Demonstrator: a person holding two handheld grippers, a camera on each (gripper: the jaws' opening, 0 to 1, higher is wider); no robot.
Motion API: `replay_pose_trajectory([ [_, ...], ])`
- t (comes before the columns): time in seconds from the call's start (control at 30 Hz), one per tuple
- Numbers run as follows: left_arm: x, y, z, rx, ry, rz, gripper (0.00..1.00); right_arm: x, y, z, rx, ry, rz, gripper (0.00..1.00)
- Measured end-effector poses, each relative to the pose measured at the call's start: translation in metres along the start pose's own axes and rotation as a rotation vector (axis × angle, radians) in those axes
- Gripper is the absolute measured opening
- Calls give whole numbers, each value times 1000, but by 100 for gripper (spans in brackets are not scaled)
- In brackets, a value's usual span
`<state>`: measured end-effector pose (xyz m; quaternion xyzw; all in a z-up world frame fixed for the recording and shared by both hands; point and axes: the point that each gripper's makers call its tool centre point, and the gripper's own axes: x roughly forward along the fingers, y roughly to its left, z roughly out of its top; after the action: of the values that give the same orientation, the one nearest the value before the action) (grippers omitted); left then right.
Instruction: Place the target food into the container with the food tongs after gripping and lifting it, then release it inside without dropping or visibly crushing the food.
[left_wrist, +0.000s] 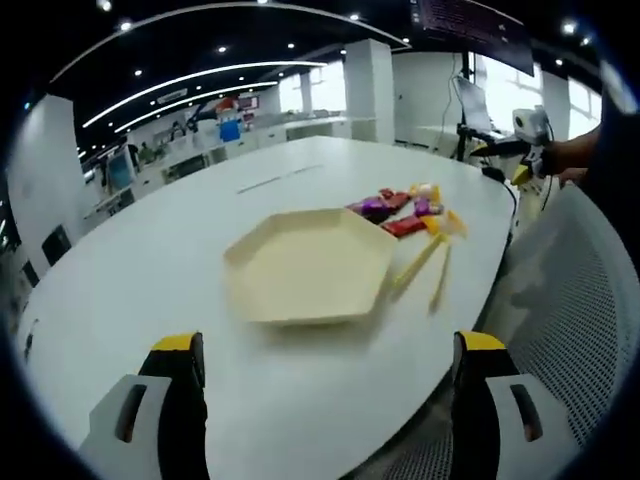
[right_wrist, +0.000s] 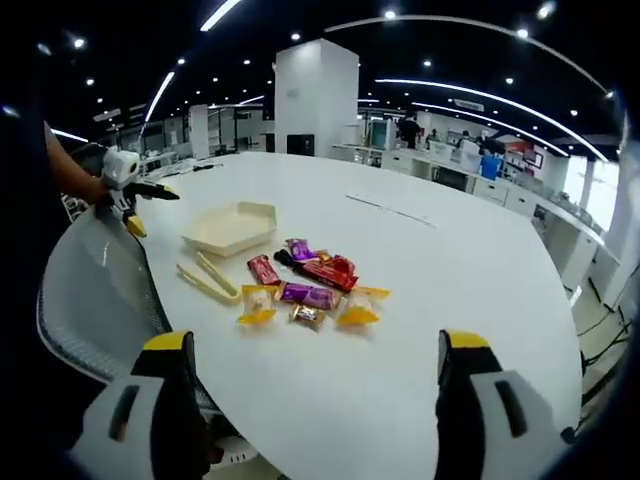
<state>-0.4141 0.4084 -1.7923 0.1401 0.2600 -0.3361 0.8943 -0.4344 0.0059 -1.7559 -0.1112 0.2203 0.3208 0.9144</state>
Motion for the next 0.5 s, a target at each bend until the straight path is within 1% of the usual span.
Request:
replay_pose_trajectory([
  [0.07,-1,1,1,-6,0,3,100,0,-1,0,-8,-3,-6,100],
  [0.1,-1,3,1,-4,-3,9,100,2,-2,0,-15,8,-7,100],
  [0.37,-1,0,1,16,-6,-1,100,2,-3,9,-29,-14,-9,100],
  [0.5,-2,0,2,6,-11,1,100,6,-1,4,-32,-4,1,100],
])
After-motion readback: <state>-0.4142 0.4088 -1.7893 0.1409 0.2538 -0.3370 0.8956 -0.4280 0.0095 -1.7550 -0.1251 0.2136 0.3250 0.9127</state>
